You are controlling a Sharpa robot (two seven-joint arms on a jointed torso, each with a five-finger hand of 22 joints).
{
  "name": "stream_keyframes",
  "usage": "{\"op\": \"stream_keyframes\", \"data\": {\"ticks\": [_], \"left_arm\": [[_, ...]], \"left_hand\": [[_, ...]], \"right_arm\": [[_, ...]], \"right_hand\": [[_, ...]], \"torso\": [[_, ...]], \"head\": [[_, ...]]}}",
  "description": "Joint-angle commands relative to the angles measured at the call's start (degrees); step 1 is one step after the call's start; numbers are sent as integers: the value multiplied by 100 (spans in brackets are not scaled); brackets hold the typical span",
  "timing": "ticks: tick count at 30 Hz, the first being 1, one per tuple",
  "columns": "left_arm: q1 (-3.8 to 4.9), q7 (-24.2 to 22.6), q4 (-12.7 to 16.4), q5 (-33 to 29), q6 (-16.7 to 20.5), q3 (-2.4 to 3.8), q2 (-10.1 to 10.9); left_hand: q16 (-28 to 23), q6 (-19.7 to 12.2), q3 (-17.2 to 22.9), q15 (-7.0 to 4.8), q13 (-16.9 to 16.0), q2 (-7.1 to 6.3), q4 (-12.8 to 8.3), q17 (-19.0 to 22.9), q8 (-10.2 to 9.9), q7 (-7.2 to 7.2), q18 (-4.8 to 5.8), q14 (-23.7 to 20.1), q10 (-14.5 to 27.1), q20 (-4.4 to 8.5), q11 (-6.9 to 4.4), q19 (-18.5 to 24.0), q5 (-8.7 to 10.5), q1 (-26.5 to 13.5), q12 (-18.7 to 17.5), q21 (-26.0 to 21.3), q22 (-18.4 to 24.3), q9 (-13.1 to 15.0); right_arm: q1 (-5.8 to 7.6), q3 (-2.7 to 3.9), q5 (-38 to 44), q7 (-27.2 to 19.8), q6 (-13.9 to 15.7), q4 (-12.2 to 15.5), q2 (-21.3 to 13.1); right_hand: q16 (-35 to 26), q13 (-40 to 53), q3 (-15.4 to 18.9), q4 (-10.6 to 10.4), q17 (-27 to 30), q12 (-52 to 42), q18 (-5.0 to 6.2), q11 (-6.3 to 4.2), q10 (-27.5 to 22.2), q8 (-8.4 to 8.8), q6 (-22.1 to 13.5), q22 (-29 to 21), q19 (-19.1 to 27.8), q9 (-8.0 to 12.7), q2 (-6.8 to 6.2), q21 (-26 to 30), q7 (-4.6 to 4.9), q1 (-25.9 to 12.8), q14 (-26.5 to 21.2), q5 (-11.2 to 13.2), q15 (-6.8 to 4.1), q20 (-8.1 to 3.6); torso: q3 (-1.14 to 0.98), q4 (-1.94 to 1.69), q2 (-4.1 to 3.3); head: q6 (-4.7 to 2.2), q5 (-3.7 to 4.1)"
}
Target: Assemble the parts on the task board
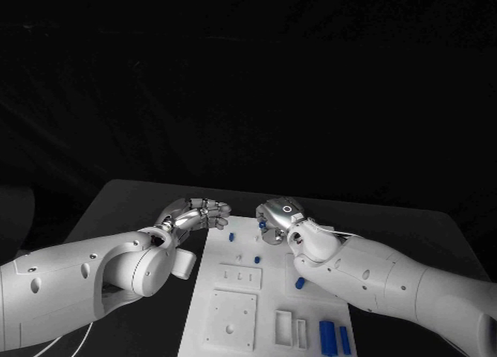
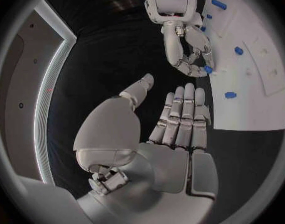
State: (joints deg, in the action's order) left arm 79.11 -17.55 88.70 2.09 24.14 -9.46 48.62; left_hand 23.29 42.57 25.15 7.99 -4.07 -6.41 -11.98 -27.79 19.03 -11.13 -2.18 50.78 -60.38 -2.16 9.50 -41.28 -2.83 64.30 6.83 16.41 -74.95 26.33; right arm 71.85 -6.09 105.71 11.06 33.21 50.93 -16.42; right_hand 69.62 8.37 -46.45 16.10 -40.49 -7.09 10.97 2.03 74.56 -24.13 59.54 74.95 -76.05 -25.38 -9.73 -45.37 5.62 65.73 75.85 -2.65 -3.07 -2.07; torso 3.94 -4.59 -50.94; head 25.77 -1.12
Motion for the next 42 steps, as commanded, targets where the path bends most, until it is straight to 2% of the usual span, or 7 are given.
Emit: {"op": "stream_keyframes", "data": {"ticks": [1,15,19,36,42], "left_arm": [[26,-33,18,43,-42,5,-17],[108,-31,81,58,-33,5,-17],[115,-31,81,70,-30,5,-20],[126,-24,72,71,-28,4,-51],[141,-20,67,77,-22,4,-58]], "left_hand": [[-28,41,-7,26,6,-3,-43,8,-22,-24,-119,4,-15,-30,15,-19,-19,-71,-22,-23,-114,-9],[-31,44,1,26,6,-10,-56,8,-22,-24,-119,4,-17,-31,15,-18,-19,-69,-26,-24,-115,-12],[-31,45,3,26,6,-12,-60,8,-22,-24,-119,4,-17,-31,15,-18,-19,-69,-27,-24,-115,-13],[-34,45,10,27,6,-15,-68,8,-23,-23,-119,5,-19,-32,16,-18,-19,-71,-31,-24,-116,-15],[-35,45,12,28,6,-18,-71,8,-23,-24,-119,4,-19,-32,16,-18,-18,-73,-33,-23,-116,-17]], "right_arm": [[2,1,93,-3,-81,-48,31],[8,1,95,-25,-138,-108,114],[10,1,95,-23,-141,-104,114],[19,-1,82,-61,-365,-214,189],[20,-1,83,-47,-404,-289,219]], "right_hand": [[31,8,-34,-15,6,-38,403,43,162,-17,29,122,-26,4,23,-40,7,47,-89,-15,-94,-60],[34,9,-40,-19,10,-31,403,43,164,-13,29,121,-22,3,20,-46,8,47,-91,-15,-93,-60],[35,10,-41,-21,11,-30,403,44,164,-11,29,121,-21,3,19,-48,8,47,-92,-15,-93,-60],[38,11,-42,-26,16,-22,403,45,164,-6,27,120,-15,2,15,-53,10,42,-94,-14,-92,-58],[39,12,-44,-31,20,-13,403,47,160,1,22,119,-8,2,16,-56,13,37,-97,-15,-90,-56]], "torso": [[-7,12,-7],[-4,-3,-47],[-2,8,-45],[7,9,-51],[2,18,-61]], "head": [[7,-18],[21,-49],[27,-57],[13,-66],[10,-77]]}}
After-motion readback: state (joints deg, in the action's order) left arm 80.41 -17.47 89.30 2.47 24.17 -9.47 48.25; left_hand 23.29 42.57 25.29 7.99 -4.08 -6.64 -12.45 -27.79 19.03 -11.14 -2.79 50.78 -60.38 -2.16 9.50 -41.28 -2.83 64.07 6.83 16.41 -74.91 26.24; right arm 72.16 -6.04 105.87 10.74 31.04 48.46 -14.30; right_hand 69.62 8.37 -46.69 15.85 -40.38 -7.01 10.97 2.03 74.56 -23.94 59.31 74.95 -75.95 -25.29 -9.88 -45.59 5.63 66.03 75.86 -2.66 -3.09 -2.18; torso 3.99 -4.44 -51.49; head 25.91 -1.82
